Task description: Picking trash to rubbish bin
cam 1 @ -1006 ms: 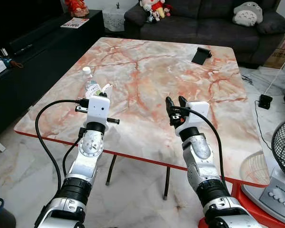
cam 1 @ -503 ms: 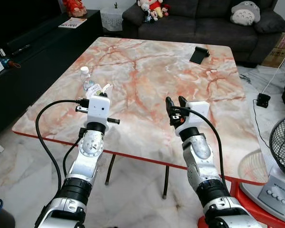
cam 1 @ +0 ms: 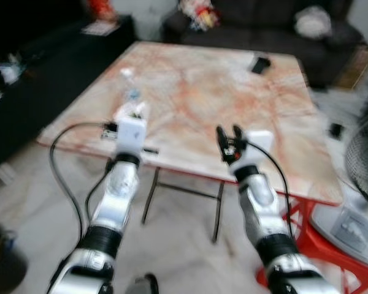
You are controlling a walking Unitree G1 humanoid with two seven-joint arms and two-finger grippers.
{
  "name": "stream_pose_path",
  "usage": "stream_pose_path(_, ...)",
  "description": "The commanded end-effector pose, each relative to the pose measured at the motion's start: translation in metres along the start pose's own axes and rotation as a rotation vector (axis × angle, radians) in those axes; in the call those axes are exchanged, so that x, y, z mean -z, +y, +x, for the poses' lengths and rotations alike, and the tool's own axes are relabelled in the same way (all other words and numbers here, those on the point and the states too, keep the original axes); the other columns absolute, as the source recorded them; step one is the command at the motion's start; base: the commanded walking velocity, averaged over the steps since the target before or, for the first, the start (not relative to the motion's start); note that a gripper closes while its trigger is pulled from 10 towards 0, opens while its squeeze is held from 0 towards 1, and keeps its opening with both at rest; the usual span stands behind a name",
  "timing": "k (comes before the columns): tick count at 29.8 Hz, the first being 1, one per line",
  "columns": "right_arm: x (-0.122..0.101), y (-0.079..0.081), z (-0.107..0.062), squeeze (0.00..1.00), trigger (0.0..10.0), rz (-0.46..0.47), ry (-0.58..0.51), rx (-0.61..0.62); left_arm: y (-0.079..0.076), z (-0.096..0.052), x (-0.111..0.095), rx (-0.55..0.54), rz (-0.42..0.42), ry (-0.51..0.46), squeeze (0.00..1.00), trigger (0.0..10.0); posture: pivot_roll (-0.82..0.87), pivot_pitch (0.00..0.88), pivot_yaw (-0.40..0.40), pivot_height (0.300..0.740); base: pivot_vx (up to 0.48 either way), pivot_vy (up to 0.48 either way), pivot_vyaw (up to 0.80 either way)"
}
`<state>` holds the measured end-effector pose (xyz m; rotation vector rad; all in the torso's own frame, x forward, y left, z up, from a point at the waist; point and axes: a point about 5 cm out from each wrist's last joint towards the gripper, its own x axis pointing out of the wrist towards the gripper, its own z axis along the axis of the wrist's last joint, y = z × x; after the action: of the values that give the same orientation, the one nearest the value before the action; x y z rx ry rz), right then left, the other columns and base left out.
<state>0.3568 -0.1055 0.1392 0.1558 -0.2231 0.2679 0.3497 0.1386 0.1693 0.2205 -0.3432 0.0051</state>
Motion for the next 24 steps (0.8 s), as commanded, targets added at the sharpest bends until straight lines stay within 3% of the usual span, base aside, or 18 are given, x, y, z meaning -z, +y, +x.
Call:
stream_pose_path(1, 0.006, 0.000, -0.003, 0.00, 10.0, 0.005, 0.026, 0.003, -0.003, 0.000, 0.002, 0.005, -0.008, 0.017, 0.00, 10.0, 0.01, 0.050, 0.013, 0.740, -0.277, 0.000, 0.00)
stream_pose_path(16, 0.010, -0.003, -0.006, 0.00, 10.0, 0.001, 0.046, 0.006, -0.001, -0.002, 0.008, 0.004, -0.012, 0.043, 0.00, 10.0, 0.01, 0.055, 0.009, 0.740, -0.278, 0.000, 0.00)
stream_pose_path(19, 0.012, -0.005, -0.007, 0.00, 10.0, -0.001, 0.060, 0.012, 0.000, -0.003, 0.014, 0.008, -0.006, 0.074, 0.00, 10.0, 0.01, 0.055, 0.009, 0.740, -0.261, 0.000, 0.00)
stream_pose_path(24, 0.026, -0.013, -0.015, 0.00, 10.0, -0.012, 0.136, 0.026, 0.003, -0.014, 0.041, 0.019, 0.024, 0.200, 0.00, 10.0, 0.01, 0.053, 0.008, 0.740, 0.000, 0.000, 0.00)
